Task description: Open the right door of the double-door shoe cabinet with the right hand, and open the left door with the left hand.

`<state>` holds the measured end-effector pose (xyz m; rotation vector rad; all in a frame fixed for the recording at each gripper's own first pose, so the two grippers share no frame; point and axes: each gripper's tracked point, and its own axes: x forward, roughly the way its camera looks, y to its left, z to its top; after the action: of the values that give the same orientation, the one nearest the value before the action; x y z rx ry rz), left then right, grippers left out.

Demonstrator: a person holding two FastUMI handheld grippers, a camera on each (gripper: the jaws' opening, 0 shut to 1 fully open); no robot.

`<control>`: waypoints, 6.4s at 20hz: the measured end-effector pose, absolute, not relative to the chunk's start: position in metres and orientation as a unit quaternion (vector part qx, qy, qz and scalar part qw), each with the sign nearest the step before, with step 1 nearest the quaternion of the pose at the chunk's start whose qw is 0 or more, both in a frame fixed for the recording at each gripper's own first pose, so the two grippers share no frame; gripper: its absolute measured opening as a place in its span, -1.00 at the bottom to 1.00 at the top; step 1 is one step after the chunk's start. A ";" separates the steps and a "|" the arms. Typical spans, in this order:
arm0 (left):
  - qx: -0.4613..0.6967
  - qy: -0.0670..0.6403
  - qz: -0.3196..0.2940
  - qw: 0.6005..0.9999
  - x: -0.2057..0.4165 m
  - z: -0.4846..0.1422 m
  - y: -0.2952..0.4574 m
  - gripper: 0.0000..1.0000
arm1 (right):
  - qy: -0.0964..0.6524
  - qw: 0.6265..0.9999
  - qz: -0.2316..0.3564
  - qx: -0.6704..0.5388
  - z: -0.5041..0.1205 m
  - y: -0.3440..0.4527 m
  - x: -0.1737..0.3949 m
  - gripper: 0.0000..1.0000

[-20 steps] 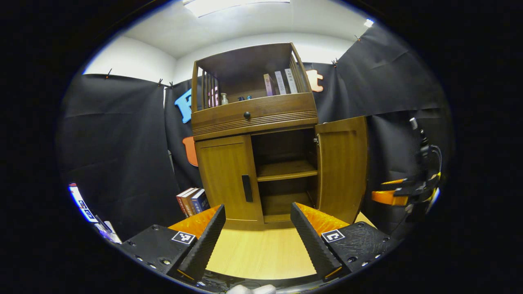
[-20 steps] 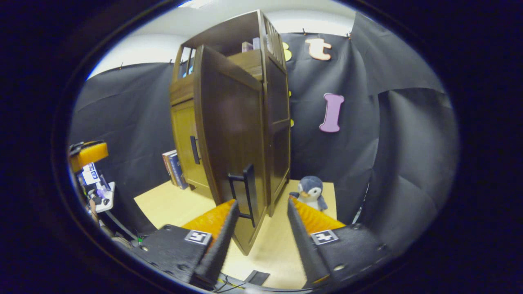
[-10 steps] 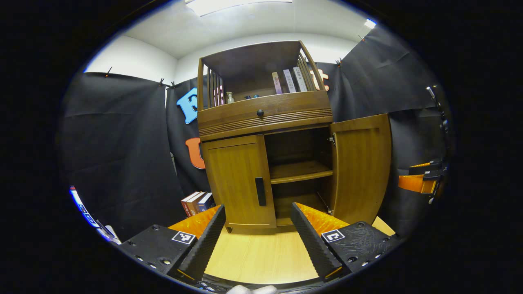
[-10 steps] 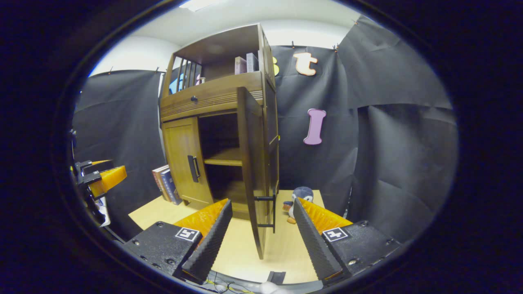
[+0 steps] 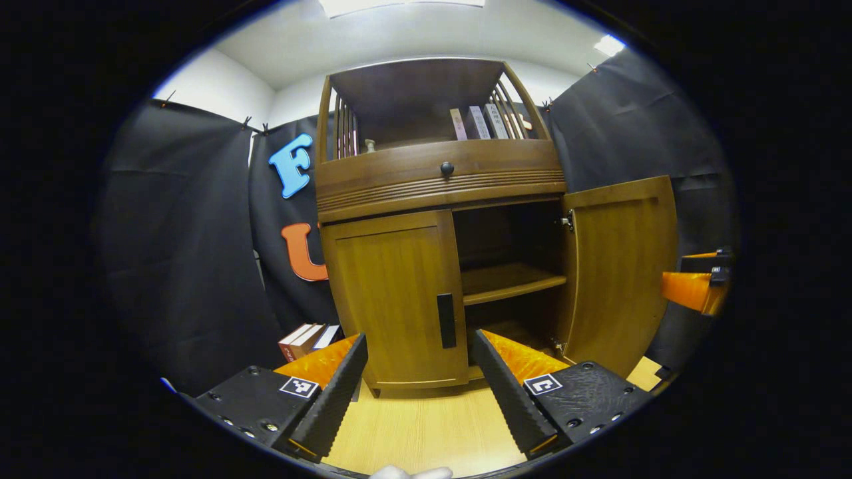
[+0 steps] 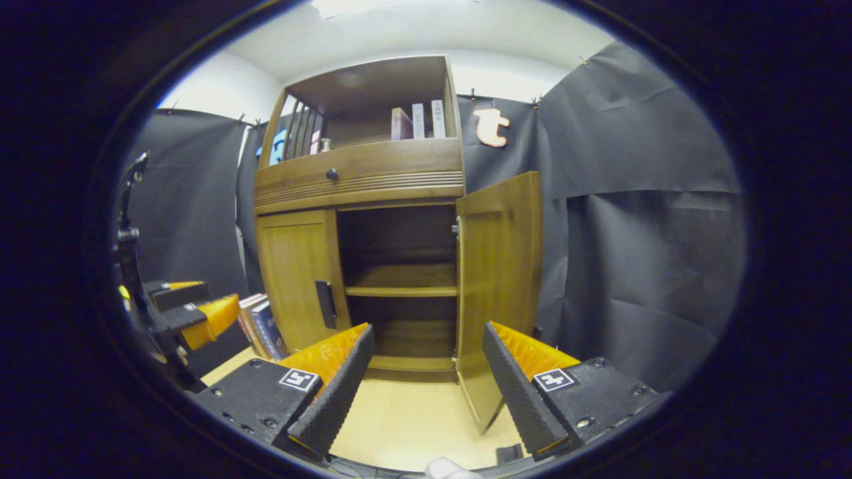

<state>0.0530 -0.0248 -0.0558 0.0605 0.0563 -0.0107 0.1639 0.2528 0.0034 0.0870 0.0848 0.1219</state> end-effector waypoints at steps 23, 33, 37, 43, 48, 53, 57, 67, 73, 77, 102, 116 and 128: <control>-0.024 0.048 -0.095 0.994 0.302 -0.157 -0.076 0.23 | 0.092 0.991 -0.097 -0.006 0.009 0.235 0.149 1.00; -0.011 0.045 -0.116 0.992 0.288 -0.163 -0.071 -0.41 | 0.097 0.992 -0.082 -0.005 0.003 0.253 0.150 1.00; -0.013 0.040 -0.142 0.989 0.260 -0.163 -0.066 -0.42 | 0.099 0.993 -0.062 -0.014 -0.002 0.267 0.143 1.00; -0.016 0.033 -0.157 0.987 0.204 -0.163 -0.042 -0.48 | 0.112 0.993 -0.029 -0.003 -0.013 0.285 0.135 1.00; -0.030 0.030 -0.128 0.991 0.164 -0.163 -0.015 -0.49 | 0.117 0.993 0.001 0.000 -0.018 0.300 0.134 1.00; -0.023 0.039 -0.114 0.993 0.137 -0.163 0.010 -0.48 | 0.130 0.991 0.043 0.001 -0.028 0.322 0.138 1.00; -0.020 0.046 -0.093 0.994 0.121 -0.164 0.029 -0.49 | 0.131 0.989 0.069 0.001 -0.030 0.338 0.138 1.00; -0.021 0.057 -0.060 0.996 0.095 -0.165 0.072 -0.73 | 0.132 0.985 0.109 -0.014 -0.033 0.364 0.138 1.00; -0.010 0.054 -0.044 0.997 0.087 -0.166 0.100 -0.88 | 0.129 0.985 0.112 -0.011 -0.036 0.366 0.135 1.00; -0.006 0.053 -0.063 0.997 0.084 -0.166 0.110 -0.88 | 0.130 0.985 0.111 -0.007 -0.038 0.365 0.135 1.00; -0.014 0.060 -0.157 0.986 0.092 -0.175 0.208 -1.00 | 0.132 0.983 0.128 -0.024 -0.034 0.389 0.140 1.00; -0.013 0.080 -0.117 0.990 0.072 -0.190 0.238 0.59 | 0.119 0.977 0.169 -0.047 -0.026 0.383 0.146 1.00; 0.009 0.095 0.156 0.983 -0.063 -0.128 0.220 0.90 | 0.085 0.975 0.205 -0.021 -0.021 0.303 0.147 1.00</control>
<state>-0.0635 0.2199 -0.1281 0.0174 0.1910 0.3142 0.1467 0.3029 -0.0211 -0.0428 0.1715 0.4144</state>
